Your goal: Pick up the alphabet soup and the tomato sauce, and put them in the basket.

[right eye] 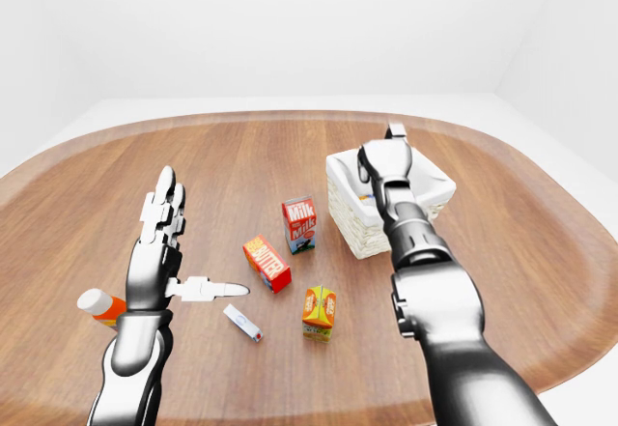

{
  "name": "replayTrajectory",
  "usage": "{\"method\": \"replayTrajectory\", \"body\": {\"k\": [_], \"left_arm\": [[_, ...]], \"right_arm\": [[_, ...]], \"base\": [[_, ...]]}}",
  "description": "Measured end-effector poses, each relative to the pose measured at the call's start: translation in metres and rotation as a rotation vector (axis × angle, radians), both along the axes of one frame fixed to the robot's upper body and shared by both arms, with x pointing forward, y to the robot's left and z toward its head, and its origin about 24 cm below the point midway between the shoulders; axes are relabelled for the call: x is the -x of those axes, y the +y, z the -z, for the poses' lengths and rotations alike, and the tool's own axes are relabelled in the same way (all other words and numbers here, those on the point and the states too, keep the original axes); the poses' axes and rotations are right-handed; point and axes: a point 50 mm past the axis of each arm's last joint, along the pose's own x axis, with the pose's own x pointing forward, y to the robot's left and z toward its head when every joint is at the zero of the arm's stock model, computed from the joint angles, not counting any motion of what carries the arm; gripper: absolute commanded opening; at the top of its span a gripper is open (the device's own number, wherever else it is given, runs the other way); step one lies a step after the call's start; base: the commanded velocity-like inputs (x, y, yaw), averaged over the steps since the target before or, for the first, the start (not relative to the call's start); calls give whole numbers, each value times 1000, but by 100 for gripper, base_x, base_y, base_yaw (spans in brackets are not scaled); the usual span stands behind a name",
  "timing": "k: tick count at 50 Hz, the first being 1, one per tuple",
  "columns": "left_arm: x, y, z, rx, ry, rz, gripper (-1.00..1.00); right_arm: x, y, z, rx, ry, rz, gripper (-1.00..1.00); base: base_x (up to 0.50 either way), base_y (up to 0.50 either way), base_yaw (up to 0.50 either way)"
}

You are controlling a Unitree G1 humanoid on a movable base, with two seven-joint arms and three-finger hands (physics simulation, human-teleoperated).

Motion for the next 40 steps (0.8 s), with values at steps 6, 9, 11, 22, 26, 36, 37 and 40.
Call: {"method": "replayTrajectory", "body": {"k": [6,9,11,22,26,36,37,40], "left_arm": [[0,0,0,0,0,0,100],[0,0,0,0,0,0,100],[0,0,0,0,0,0,100],[0,0,0,0,0,0,100],[0,0,0,0,0,0,100],[0,0,0,0,0,0,100],[0,0,0,0,0,0,100],[0,0,0,0,0,0,100]], "right_arm": [[1,-1,3,4,7,3,-100],[1,-2,4,5,10,3,-100],[1,-2,4,5,12,4,-100],[2,-3,4,4,11,7,-58],[1,-3,3,-2,8,8,100],[1,-2,1,-15,-1,9,100],[1,-2,1,-16,-2,9,100],[0,-2,0,-18,-4,10,100]], "base": [[0,0,0],[0,0,0],[0,0,0],[0,0,0],[0,0,0],[0,0,0],[0,0,0],[0,0,0]]}}
